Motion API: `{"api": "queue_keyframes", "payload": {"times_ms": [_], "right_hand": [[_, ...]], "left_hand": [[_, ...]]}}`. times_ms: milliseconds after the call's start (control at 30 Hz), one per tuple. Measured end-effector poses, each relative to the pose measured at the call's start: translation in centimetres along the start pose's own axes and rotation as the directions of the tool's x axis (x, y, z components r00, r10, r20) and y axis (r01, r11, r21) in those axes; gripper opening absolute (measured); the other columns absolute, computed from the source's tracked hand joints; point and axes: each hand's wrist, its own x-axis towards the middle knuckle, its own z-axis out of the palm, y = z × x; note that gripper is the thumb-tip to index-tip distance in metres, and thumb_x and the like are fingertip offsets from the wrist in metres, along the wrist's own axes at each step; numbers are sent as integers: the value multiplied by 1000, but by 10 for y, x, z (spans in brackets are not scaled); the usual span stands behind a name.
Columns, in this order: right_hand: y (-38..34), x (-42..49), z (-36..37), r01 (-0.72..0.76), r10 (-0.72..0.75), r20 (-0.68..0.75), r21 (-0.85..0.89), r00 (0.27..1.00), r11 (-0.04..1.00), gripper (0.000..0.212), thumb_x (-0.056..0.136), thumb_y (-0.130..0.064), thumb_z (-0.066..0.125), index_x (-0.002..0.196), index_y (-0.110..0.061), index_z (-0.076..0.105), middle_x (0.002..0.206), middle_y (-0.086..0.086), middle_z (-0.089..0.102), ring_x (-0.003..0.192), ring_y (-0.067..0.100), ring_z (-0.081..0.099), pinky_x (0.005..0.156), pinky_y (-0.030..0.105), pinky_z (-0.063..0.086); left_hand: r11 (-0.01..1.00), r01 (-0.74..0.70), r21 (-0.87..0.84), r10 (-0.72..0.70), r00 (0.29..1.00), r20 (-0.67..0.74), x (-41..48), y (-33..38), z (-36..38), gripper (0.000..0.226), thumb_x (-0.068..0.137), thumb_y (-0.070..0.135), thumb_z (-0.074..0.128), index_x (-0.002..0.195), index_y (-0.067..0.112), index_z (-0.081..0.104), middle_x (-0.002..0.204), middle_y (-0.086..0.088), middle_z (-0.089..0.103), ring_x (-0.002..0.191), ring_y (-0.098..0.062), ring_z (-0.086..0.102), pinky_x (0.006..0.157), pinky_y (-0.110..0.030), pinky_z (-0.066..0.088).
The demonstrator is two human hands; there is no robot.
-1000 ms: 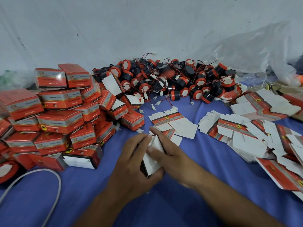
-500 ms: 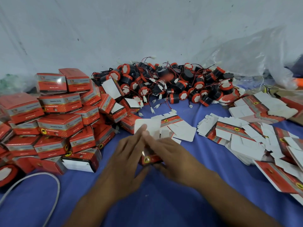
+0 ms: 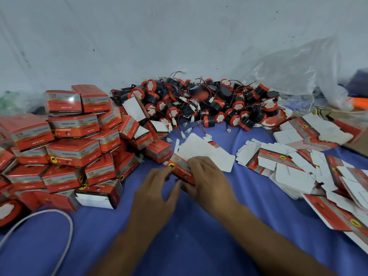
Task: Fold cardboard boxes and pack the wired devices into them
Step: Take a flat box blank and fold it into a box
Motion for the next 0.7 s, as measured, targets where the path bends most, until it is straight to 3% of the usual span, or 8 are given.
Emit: {"api": "queue_keyframes", "payload": {"times_ms": [100,167,233,300,400,500,633,700], "right_hand": [[8,2,2,201,-201,7,-18,980,979,21,81,-3,80,96,0,65,127,18,65,131,37,54,101,47,51],[9,0,4,271,-271,28,3,962,962,18,84,9,69,95,-3,61,148,16,50,148,33,33,111,39,42],[8,-2,6,291,-292,64,24,954,956,24,81,13,66,92,-6,58,159,14,35,152,29,22,105,29,38],[7,-4,6,272,-273,65,25,960,962,23,82,7,69,93,-7,56,162,13,29,150,27,28,88,27,43],[8,-3,5,87,-88,20,55,996,995,35,82,-14,81,108,-3,60,156,20,38,126,36,56,71,38,56],[8,-6,10,-65,64,44,24,997,998,68,76,-25,88,128,5,58,150,25,45,125,43,58,79,44,59],[8,-8,12,-300,287,97,160,953,940,73,76,-48,81,134,-10,58,138,6,59,124,23,57,95,28,48],[10,-9,13,-424,397,149,274,905,863,49,75,-53,76,116,-28,65,111,-16,68,102,3,61,83,15,48]], "left_hand": [[990,120,-69,-119,993,13,8,-7,-5,61,83,42,70,135,19,46,134,-9,46,124,-21,47,102,-27,42],[979,145,-141,-116,974,194,7,-18,-8,77,83,47,74,146,42,30,152,-3,29,141,-8,29,111,-21,30],[950,172,-259,-78,938,337,3,-21,-8,82,82,38,77,142,51,24,156,1,25,142,1,26,113,-25,34],[903,253,-347,-156,946,284,-1,-25,-4,83,76,25,84,132,53,30,146,2,39,133,-7,45,104,-34,48],[777,431,-458,-382,902,201,5,-20,-7,74,68,32,87,112,60,35,126,11,53,116,-8,59,91,-31,56],[859,368,-355,-353,929,109,3,-11,-5,58,74,28,85,115,40,46,116,20,54,112,-6,57,92,-41,55],[859,366,-358,-360,929,88,0,-2,-1,52,78,25,82,120,26,52,117,16,56,115,-5,54,93,-36,53],[840,398,-367,-384,916,116,-1,-1,2,47,81,22,80,119,27,54,122,8,59,116,-7,56,91,-27,51]]}}
